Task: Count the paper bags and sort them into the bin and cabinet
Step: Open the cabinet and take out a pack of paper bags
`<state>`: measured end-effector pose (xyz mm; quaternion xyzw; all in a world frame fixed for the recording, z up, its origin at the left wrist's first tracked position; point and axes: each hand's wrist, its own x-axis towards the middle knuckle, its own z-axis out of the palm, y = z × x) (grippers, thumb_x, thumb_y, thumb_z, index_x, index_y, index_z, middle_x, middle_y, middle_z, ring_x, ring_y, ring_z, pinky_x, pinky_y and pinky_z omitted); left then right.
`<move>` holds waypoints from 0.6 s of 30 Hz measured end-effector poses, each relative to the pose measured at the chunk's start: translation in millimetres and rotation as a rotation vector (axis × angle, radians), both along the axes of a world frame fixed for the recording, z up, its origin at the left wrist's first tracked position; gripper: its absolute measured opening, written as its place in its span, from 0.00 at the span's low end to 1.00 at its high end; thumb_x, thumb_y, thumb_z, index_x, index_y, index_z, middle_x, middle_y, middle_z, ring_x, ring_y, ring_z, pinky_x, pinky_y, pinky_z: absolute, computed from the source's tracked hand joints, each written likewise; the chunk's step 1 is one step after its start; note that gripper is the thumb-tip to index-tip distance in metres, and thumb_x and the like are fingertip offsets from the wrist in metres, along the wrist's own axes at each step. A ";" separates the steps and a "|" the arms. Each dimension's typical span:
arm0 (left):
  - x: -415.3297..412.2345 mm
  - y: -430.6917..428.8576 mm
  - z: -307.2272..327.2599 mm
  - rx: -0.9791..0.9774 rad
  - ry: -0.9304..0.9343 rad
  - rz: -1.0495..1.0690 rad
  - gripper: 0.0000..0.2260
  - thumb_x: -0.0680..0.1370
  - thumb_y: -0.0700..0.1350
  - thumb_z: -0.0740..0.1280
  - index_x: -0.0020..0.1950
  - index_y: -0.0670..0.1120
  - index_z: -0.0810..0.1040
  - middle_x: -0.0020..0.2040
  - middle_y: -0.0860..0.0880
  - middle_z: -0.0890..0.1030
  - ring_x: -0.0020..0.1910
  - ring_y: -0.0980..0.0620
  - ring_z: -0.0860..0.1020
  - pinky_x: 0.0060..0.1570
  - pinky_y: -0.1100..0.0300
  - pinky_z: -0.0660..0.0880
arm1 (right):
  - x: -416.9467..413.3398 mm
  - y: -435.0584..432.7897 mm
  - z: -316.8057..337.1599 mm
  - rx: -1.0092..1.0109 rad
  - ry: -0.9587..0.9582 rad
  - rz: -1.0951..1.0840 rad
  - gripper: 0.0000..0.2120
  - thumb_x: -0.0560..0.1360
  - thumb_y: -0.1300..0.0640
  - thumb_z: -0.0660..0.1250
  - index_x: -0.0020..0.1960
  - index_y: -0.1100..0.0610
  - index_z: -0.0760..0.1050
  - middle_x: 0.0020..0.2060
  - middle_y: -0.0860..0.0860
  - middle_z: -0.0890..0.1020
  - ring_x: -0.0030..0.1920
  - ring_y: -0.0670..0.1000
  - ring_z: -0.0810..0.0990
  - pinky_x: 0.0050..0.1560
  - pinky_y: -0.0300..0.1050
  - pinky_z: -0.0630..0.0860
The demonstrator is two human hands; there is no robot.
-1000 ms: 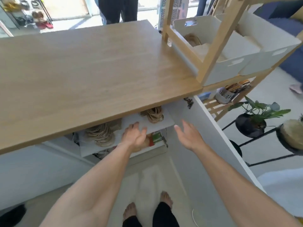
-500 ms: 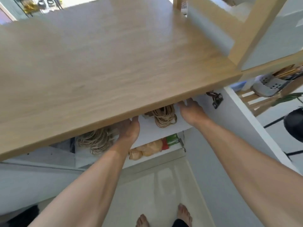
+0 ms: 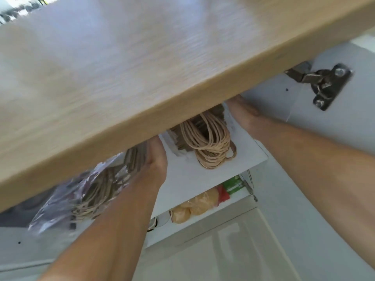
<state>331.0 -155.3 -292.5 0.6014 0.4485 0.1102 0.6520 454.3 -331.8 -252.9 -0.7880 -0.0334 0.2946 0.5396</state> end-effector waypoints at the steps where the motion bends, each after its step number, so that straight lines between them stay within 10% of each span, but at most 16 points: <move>1: 0.1 0.2 0.6 -0.025 0.015 -0.019 0.34 0.76 0.70 0.51 0.79 0.55 0.57 0.78 0.49 0.60 0.74 0.43 0.62 0.72 0.41 0.59 | 2.9 4.5 -10.2 0.036 -0.002 0.029 0.56 0.55 0.21 0.55 0.78 0.45 0.53 0.77 0.49 0.59 0.75 0.57 0.59 0.73 0.59 0.58; 6: 1.8 -3.2 1.1 -0.093 0.032 -0.049 0.34 0.76 0.71 0.50 0.78 0.56 0.57 0.78 0.48 0.61 0.73 0.40 0.64 0.68 0.38 0.60 | 10.5 10.6 -36.1 0.113 0.057 0.085 0.58 0.51 0.17 0.61 0.75 0.41 0.58 0.75 0.47 0.63 0.74 0.55 0.62 0.70 0.62 0.59; 10: 7.8 -7.7 -1.6 -0.143 -0.019 -0.084 0.41 0.66 0.75 0.55 0.76 0.59 0.61 0.77 0.48 0.64 0.71 0.39 0.67 0.65 0.37 0.62 | -2.9 2.0 -32.9 0.215 0.077 0.173 0.15 0.77 0.38 0.56 0.50 0.47 0.73 0.44 0.44 0.75 0.45 0.42 0.73 0.47 0.38 0.66; 12: 8.3 -10.7 -2.5 -0.187 -0.074 -0.122 0.39 0.62 0.73 0.56 0.70 0.60 0.71 0.72 0.48 0.72 0.67 0.39 0.72 0.63 0.41 0.66 | -12.1 0.7 -33.4 0.256 0.084 0.177 0.11 0.79 0.42 0.54 0.42 0.42 0.69 0.39 0.42 0.74 0.39 0.40 0.72 0.38 0.35 0.65; 18: 9.0 -17.3 -8.7 -0.271 -0.178 -0.094 0.36 0.65 0.71 0.58 0.64 0.50 0.78 0.62 0.42 0.80 0.59 0.37 0.77 0.30 0.58 0.75 | -13.8 4.2 -51.0 0.345 0.190 0.167 0.21 0.68 0.34 0.60 0.56 0.44 0.71 0.49 0.47 0.77 0.49 0.48 0.75 0.57 0.48 0.67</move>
